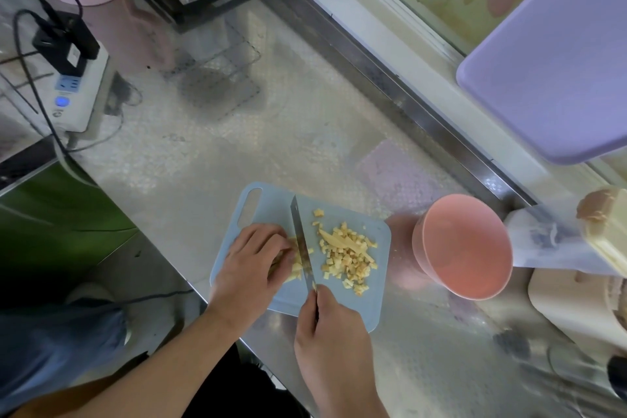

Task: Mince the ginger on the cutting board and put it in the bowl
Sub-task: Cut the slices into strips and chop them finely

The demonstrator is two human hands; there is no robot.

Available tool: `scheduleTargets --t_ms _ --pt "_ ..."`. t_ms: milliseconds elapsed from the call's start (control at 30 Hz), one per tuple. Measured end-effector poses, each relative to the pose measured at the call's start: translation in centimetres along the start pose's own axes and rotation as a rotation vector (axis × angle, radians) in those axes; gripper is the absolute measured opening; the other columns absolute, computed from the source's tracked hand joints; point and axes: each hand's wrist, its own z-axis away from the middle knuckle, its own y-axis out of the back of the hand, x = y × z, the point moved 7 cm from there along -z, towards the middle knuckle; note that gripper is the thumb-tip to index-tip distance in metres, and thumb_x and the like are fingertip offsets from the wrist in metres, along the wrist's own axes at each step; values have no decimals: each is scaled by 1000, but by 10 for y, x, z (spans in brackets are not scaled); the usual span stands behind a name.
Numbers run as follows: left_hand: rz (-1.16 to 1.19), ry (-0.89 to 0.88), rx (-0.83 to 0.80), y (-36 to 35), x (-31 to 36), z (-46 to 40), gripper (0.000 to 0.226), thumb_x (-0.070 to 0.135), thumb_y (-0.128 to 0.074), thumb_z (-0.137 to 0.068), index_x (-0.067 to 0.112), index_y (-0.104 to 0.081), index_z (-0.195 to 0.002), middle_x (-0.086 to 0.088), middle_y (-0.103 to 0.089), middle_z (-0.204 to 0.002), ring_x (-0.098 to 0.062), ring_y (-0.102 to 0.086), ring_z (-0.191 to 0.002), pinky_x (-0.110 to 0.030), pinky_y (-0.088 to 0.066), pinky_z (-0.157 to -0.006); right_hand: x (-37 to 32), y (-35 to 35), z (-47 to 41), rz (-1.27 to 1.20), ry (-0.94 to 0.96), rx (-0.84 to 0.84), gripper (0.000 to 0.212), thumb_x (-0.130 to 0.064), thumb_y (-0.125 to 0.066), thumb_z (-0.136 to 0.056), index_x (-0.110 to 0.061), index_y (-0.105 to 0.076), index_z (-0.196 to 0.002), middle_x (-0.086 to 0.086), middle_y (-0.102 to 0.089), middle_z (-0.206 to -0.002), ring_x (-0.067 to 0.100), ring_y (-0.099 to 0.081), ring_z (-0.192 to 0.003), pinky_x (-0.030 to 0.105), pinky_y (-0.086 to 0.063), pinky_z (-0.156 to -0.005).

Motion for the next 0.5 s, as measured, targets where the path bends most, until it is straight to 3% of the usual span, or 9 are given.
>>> scheduleTargets --t_ms 267,400,500 --pt "3 0 -9 -2 -1 0 15 32 -62 -99 19 -68 -95 15 -61 -110 -12 -53 -113 -24 -46 -98 -9 -4 -25 4 43 68 26 -31 -33 -110 -20 -42 -87 2 -59 -71 27 -60 -70 42 -46 -63" --pt "77 96 -63 1 -7 2 20 44 -54 -101 28 -64 -109 23 -55 -116 -4 -48 -120 -21 -43 -102 -6 5 -14 -51 60 94 27 -32 -36 -110 -23 -39 -85 -2 -45 -60 20 -48 -58 33 -35 -54" --pt "140 125 -92 6 -6 3 25 48 -51 -100 31 -61 -116 27 -51 -122 1 -45 -122 -15 -39 -101 -1 10 -3 -75 55 78 29 -32 -37 -110 -28 -36 -81 0 -45 -58 20 -46 -56 31 -32 -51"
